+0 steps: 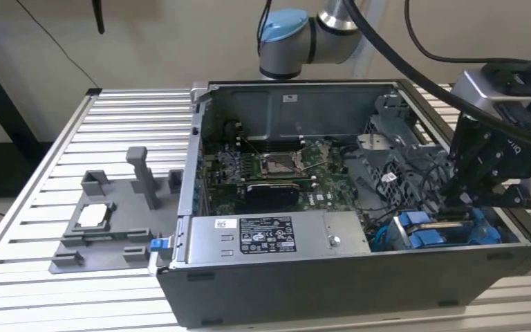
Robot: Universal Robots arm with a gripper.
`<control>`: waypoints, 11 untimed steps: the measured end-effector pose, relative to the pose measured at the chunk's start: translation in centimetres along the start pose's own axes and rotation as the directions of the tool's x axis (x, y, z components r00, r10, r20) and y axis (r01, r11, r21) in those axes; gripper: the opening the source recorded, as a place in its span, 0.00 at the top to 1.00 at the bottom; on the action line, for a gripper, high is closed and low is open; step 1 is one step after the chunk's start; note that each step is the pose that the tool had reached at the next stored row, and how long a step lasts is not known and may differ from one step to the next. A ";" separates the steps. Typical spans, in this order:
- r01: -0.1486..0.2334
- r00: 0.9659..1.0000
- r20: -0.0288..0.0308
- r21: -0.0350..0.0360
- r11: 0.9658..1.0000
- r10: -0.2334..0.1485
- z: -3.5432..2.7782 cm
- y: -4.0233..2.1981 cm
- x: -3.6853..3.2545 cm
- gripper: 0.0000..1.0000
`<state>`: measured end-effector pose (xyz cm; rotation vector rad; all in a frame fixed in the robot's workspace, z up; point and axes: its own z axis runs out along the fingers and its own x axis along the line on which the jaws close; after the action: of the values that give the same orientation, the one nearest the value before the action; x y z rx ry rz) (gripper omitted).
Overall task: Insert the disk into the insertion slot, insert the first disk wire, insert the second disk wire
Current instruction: 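Insert the second disk wire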
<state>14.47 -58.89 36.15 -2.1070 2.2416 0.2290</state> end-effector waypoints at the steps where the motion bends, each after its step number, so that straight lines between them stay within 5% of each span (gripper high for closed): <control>1: 0.000 1.000 0.000 0.000 1.000 0.000 -0.12 0.01 -0.02 0.76; 11: 0.000 1.000 -0.001 0.000 1.000 0.000 -0.80 0.06 -0.12 0.76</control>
<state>14.47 -58.89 36.96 -2.1074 2.2421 0.2281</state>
